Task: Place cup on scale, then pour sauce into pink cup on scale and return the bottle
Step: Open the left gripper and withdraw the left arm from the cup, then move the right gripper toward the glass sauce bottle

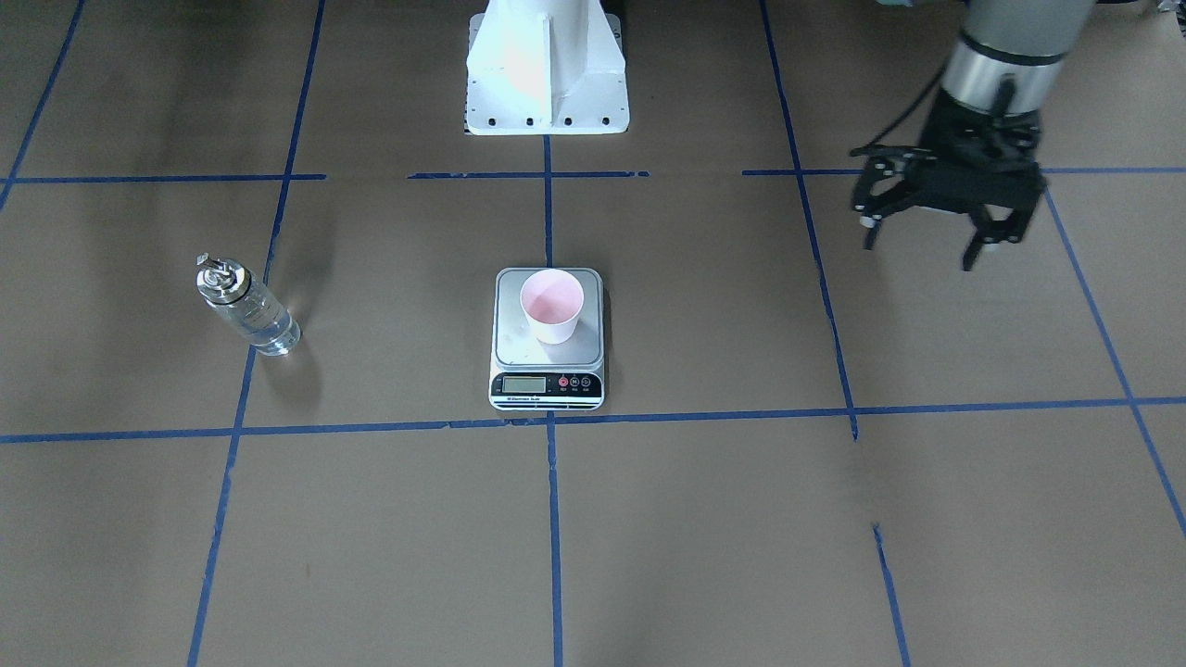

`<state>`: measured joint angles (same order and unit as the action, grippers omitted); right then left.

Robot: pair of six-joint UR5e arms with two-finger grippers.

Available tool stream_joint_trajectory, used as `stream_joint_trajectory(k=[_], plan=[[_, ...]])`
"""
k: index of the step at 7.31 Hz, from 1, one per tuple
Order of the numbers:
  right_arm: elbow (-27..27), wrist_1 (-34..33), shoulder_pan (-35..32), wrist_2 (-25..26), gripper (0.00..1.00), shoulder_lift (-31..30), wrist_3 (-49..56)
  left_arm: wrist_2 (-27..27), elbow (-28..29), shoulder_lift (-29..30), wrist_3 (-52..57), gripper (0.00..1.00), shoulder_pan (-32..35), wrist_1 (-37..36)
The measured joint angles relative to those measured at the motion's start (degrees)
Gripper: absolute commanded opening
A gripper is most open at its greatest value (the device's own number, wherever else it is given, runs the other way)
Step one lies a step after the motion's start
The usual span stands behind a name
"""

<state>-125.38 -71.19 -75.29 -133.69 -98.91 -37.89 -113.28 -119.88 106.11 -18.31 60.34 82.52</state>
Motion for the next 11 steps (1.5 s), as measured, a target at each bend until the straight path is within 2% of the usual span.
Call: stream_joint_trajectory(k=[1, 2, 4, 5, 6, 8, 9, 11], plan=[[-2.6, 0.0, 4.0, 3.6, 1.00, 0.9, -4.1, -2.2, 2.2, -2.8, 10.7, 1.00, 7.5, 0.1], [-4.3, 0.0, 7.1, 6.4, 1.00, 2.0, -6.6, -5.5, 7.6, -4.6, 20.0, 1.00, 15.5, 0.4], [-6.9, 0.0, 13.0, 12.7, 1.00, 3.0, -11.7, -14.4, 23.0, -6.8, 28.9, 1.00, 28.1, 4.2], [-8.0, 0.4, 17.0, 17.5, 1.00, 3.1, -14.5, -17.3, 27.5, -8.7, 30.3, 1.00, 31.6, 6.0], [-8.6, 2.8, 21.3, 23.5, 1.00, 1.8, -17.1, -18.6, 28.4, -11.0, 30.8, 1.00, 33.9, 7.6], [-8.8, 12.4, 28.5, 35.0, 1.00, -5.2, -20.2, -19.1, 27.4, -13.0, 30.9, 1.00, 35.3, 8.6], [-8.9, 14.7, 32.6, 41.2, 1.00, -7.1, -21.9, -19.1, 27.3, -13.3, 30.9, 1.00, 35.4, 8.7], [-8.3, 15.9, 44.6, 57.6, 1.00, -8.4, -26.6, -19.2, 27.2, -13.5, 31.0, 1.00, 35.5, 8.7]])
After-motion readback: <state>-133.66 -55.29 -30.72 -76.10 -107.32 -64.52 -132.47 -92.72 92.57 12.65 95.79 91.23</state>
